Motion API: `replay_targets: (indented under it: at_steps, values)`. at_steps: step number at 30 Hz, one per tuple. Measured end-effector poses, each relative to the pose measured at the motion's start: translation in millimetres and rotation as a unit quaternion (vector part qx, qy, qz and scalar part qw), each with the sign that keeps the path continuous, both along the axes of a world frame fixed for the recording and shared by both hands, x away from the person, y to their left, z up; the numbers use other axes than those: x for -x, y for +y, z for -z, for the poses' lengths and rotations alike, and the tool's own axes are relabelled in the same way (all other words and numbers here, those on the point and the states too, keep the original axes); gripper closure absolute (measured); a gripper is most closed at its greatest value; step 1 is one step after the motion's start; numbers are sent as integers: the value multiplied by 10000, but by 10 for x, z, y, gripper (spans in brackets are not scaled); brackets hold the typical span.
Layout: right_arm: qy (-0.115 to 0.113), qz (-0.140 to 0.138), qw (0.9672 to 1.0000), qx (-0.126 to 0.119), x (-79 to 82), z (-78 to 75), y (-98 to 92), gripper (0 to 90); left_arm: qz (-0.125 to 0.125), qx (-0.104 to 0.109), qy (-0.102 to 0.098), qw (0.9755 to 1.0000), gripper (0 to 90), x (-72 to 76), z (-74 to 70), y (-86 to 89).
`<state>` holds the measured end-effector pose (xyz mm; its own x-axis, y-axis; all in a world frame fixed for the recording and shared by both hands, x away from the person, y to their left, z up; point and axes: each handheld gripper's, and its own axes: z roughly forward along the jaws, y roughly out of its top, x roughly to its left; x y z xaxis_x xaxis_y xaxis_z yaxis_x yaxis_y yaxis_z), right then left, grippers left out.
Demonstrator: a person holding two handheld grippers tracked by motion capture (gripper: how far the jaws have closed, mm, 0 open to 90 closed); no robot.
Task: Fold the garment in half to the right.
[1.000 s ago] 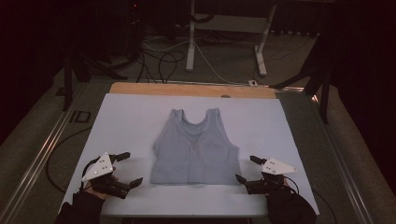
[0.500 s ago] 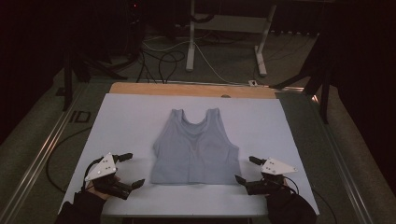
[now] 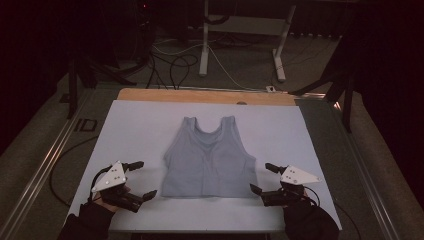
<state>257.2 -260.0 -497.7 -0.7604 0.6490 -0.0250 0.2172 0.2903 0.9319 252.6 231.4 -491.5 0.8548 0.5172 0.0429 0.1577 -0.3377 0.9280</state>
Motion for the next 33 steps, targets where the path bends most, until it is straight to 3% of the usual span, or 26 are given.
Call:
replay_targets:
  at_steps: [11,17,22,33]
  values:
    - [-301,-64,9995,58,-195,-389,178,91,105,-191,-13,9998,5,6,-245,-162]
    - [-433,-162,9989,84,-312,-537,284,91,-170,-320,-59,9993,5,3,-358,-242]
    - [-464,-281,9984,179,-453,-630,435,91,-230,-450,-76,9987,5,19,-450,-266]
    - [-575,-610,9961,293,-703,-716,833,90,-352,-549,79,9978,5,43,-407,-352]
